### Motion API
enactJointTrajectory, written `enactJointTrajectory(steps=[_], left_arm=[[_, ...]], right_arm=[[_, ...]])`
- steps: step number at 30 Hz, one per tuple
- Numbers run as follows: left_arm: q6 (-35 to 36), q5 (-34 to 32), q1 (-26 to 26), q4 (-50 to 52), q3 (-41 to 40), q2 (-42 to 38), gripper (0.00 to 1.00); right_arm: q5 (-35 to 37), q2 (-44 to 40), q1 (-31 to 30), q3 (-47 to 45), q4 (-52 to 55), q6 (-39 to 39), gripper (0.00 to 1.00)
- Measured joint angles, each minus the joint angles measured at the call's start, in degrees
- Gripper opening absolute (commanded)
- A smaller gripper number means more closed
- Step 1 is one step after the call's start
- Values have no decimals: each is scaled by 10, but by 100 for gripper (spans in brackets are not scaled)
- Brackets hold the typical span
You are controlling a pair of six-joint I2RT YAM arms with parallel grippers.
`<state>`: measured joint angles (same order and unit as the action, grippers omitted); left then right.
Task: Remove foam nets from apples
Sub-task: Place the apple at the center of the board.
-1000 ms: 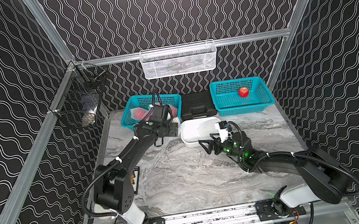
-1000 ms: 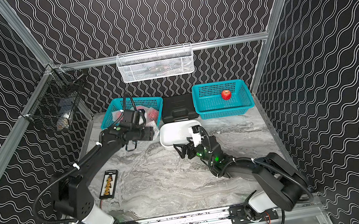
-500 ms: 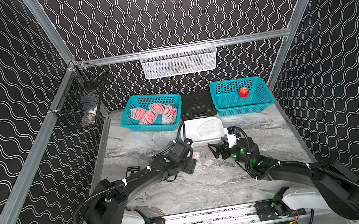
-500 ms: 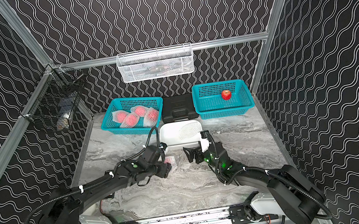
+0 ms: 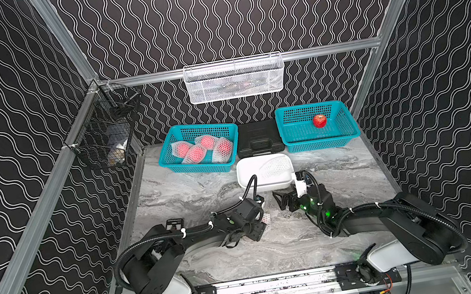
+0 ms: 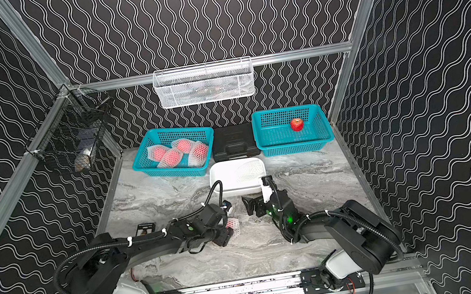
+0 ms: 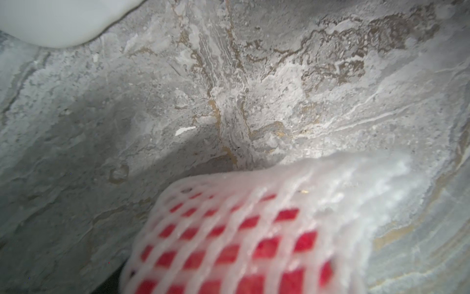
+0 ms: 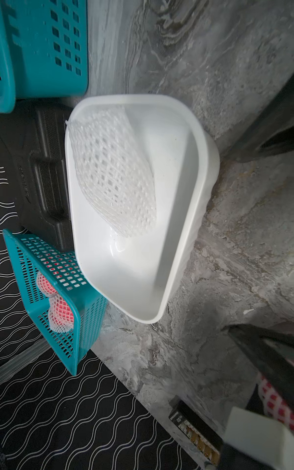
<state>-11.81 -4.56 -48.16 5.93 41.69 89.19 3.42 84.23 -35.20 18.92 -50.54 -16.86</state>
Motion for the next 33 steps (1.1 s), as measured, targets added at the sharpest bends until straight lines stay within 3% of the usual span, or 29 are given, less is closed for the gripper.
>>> enactJointTrajectory(steps=[11, 20, 33], left_arm=[[18, -1, -1, -22, 14, 32, 99], [28, -7, -1, -7, 38, 34, 99], [42, -18, 2, -17, 18, -97, 99]], right_arm=[[16, 21, 0, 4, -11, 9, 100], [16, -3, 1, 19, 18, 10, 100], [-55, -102, 36, 80, 167, -42, 100]])
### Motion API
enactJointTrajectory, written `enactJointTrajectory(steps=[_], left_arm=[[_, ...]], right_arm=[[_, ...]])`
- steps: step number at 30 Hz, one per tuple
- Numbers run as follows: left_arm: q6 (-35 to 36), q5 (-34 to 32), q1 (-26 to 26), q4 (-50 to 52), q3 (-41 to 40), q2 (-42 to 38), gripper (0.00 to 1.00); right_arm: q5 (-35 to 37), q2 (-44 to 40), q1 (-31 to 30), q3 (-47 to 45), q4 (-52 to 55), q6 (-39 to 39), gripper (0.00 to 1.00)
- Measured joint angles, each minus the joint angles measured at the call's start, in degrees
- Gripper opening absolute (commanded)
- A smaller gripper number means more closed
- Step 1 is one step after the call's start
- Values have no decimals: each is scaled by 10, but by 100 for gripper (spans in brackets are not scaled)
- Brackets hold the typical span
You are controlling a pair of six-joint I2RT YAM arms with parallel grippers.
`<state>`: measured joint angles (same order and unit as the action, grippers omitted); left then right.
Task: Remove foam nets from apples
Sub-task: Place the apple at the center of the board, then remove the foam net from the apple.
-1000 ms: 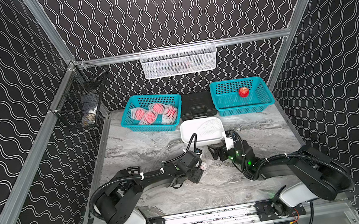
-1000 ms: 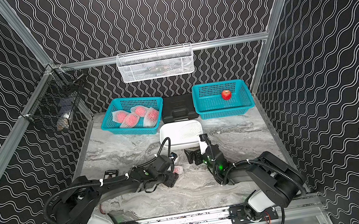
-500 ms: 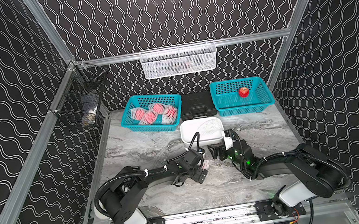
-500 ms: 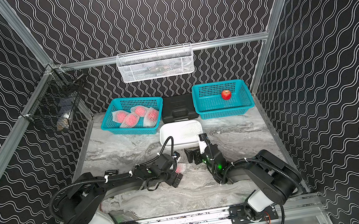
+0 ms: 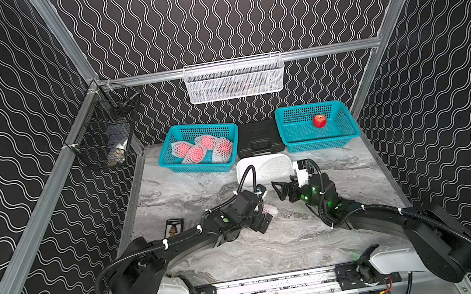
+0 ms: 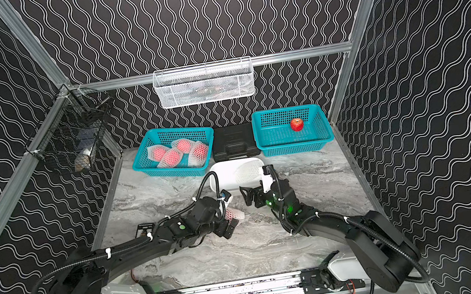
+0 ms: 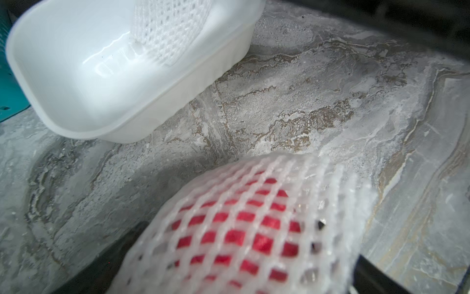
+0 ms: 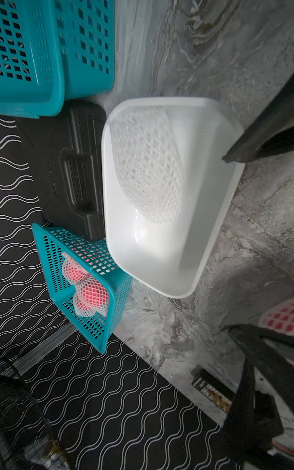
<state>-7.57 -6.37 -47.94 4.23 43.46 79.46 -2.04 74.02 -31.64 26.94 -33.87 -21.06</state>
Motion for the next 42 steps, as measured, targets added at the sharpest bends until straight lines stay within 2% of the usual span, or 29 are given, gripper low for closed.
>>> enactJointTrajectory(steps=[6, 8, 15, 23, 31, 42], left_arm=[[0, -8, 7, -49, -50, -53, 99], [0, -4, 14, -71, -67, -62, 99], [-1, 25, 22, -114, -85, -10, 99], [-4, 65, 26, -140, -92, -3, 99], [-15, 104, 55, -185, -138, -19, 99], [-30, 84, 72, -204, -150, -85, 99]], right_arm=[[-95, -2, 73, 28, 47, -42, 100], [-130, 6, 76, 37, 63, -48, 100], [-221, 64, 76, 47, 71, -54, 100], [-272, 97, 50, 46, 68, -56, 100], [-339, 132, 25, 54, 75, -49, 97], [-342, 113, 19, 41, 105, -33, 100]])
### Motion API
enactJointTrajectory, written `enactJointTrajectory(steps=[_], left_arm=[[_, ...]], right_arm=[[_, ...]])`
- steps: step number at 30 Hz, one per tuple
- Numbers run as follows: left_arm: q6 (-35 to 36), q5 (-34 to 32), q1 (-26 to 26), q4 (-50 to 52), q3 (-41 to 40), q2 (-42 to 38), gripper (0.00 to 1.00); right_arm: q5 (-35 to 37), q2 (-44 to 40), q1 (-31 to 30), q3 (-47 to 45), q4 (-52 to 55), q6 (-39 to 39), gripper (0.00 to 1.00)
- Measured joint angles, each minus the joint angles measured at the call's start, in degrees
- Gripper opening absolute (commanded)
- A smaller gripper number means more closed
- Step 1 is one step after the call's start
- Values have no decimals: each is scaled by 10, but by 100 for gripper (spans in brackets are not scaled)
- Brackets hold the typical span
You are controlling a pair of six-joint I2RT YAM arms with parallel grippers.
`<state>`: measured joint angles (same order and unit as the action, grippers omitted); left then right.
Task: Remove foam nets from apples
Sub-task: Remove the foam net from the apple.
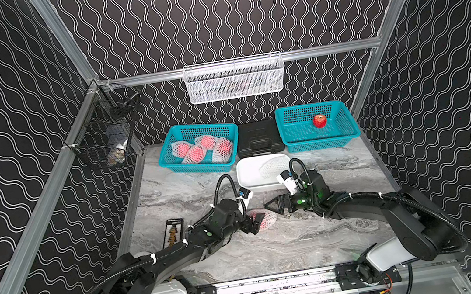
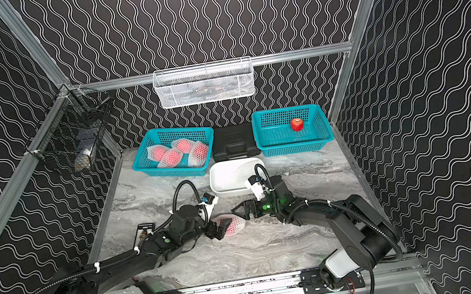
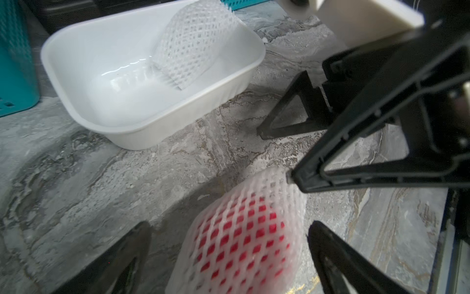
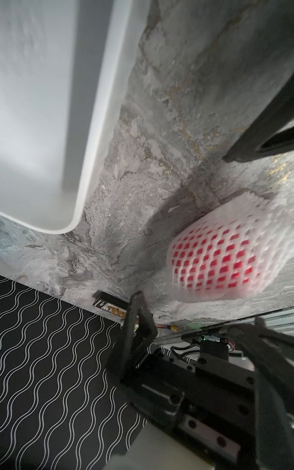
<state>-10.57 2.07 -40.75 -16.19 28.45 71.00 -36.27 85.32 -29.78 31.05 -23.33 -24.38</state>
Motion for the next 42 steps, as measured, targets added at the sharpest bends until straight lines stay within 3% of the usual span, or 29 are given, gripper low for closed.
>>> enactJointTrajectory(steps=[10, 17, 21, 26, 28, 31, 36, 42], left_arm=[[-43, -29, 37, -19, -46, -23, 99], [-54, -32, 39, -26, -58, -38, 99], [-57, -35, 39, -25, -62, -54, 99], [-57, -41, 39, -22, -70, -80, 99], [-57, -43, 39, -21, -71, -86, 99], [-58, -47, 39, -21, -73, -90, 99], [-58, -52, 39, -16, -73, -90, 99], [-58, -62, 39, -6, -74, -90, 99]], right_arm=[[-25, 45, -3, 19, 31, 5, 95], [-78, 116, -11, 52, 29, -1, 75], [-116, 137, -12, 60, 9, -7, 45], [-147, 146, -12, 58, -29, -22, 22], [-154, 144, -12, 57, -36, -32, 20], [-151, 132, -12, 55, -36, -33, 10], [-136, 93, -13, 57, -11, -35, 11], [-96, 46, -15, 90, 79, -8, 1]])
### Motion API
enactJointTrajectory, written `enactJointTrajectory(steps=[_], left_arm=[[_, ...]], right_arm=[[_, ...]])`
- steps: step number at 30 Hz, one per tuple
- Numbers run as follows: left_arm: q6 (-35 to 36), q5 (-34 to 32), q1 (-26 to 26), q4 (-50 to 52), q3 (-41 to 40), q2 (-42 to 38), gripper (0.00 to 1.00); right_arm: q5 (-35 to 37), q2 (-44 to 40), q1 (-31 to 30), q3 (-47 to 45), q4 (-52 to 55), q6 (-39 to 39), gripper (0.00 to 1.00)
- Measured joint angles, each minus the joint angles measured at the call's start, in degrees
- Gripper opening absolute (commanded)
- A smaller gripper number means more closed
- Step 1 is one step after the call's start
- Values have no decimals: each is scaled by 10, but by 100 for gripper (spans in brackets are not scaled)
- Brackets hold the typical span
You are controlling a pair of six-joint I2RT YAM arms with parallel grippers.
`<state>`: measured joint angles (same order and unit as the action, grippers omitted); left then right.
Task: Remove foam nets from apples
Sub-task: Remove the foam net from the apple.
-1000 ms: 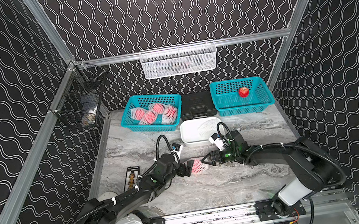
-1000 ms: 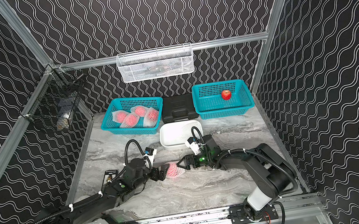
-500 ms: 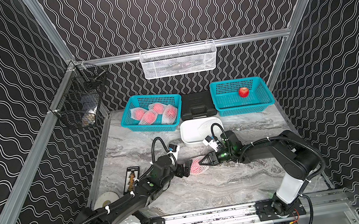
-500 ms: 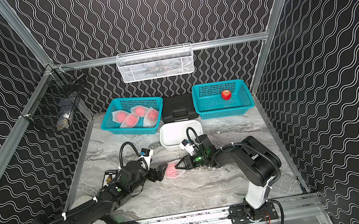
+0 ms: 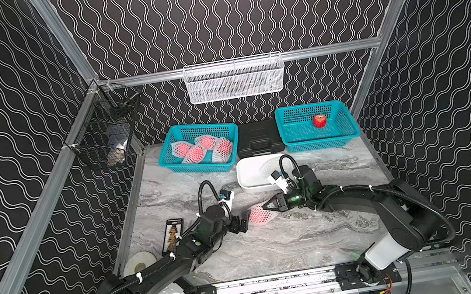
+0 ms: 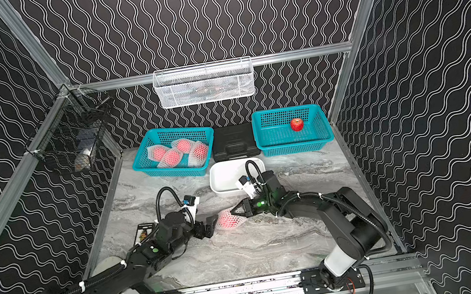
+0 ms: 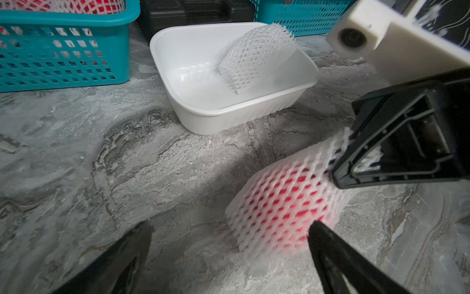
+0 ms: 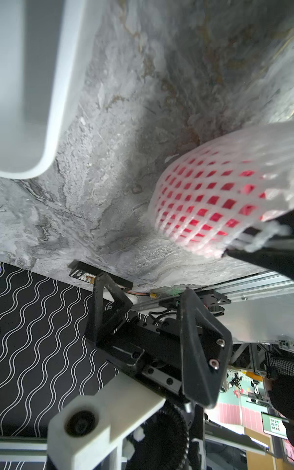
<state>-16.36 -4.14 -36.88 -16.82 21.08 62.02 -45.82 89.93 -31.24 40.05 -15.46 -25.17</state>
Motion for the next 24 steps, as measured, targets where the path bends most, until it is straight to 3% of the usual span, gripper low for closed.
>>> enactJointTrajectory(steps=[4, 8, 16, 21, 24], left_arm=[[0, -7, 0, 15, 2, -1, 99], [0, -17, 0, 19, 5, -2, 99], [0, -22, 0, 21, 5, -1, 99], [0, -24, 0, 28, 5, 0, 99], [0, -24, 1, 31, 5, -1, 99]], right_arm=[[64, -21, -21, 60, 119, 36, 0], [174, -19, -68, 158, 264, 76, 0], [380, 110, -154, 355, 514, 124, 0], [421, 141, -172, 396, 568, 138, 0], [436, 141, -175, 412, 588, 139, 10]])
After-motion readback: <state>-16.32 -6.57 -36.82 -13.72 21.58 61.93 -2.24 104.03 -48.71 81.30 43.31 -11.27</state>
